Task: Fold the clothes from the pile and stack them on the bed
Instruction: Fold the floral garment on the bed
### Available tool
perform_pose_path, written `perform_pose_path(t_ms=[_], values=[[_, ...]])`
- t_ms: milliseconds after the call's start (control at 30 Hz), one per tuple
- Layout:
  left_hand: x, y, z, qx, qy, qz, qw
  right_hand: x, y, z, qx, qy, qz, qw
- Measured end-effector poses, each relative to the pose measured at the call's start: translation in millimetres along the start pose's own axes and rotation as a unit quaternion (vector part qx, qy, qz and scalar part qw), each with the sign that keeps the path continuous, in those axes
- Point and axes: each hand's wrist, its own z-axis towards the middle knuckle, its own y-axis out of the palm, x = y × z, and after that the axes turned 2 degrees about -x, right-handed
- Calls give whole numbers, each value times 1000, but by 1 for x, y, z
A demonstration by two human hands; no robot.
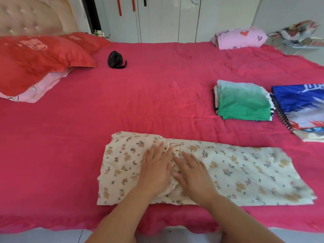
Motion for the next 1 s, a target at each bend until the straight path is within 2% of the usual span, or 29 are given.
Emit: perform_pose_path(t_ms=[133, 167, 233, 333, 500, 667, 800, 900, 1000], values=[[17, 26, 12, -106, -22, 46, 993, 54, -16, -26, -6, 46, -21, 999], [21, 26, 15, -113, -32, 55, 992, 69, -20, -33, -1, 62, -23, 998], [35, 19, 20, -78, -35, 61, 994, 99, -27, -47, 30, 98, -19, 995], [74, 6, 30, -17, 25, 59, 998, 136, -38, -65, 72, 149, -12, 986], [158, 18, 51, -49, 144, 34, 988, 180, -58, -90, 123, 223, -7, 967], [236, 38, 80, -50, 231, 36, 971, 217, -66, -111, 122, 326, 40, 937], [278, 47, 101, -71, 315, 99, 941, 229, -60, -118, 106, 335, 64, 934], [300, 50, 115, -143, 361, 165, 906, 231, -59, -118, 113, 328, 58, 936], [312, 60, 127, -206, 369, 239, 874, 232, -54, -116, 124, 329, 48, 935]])
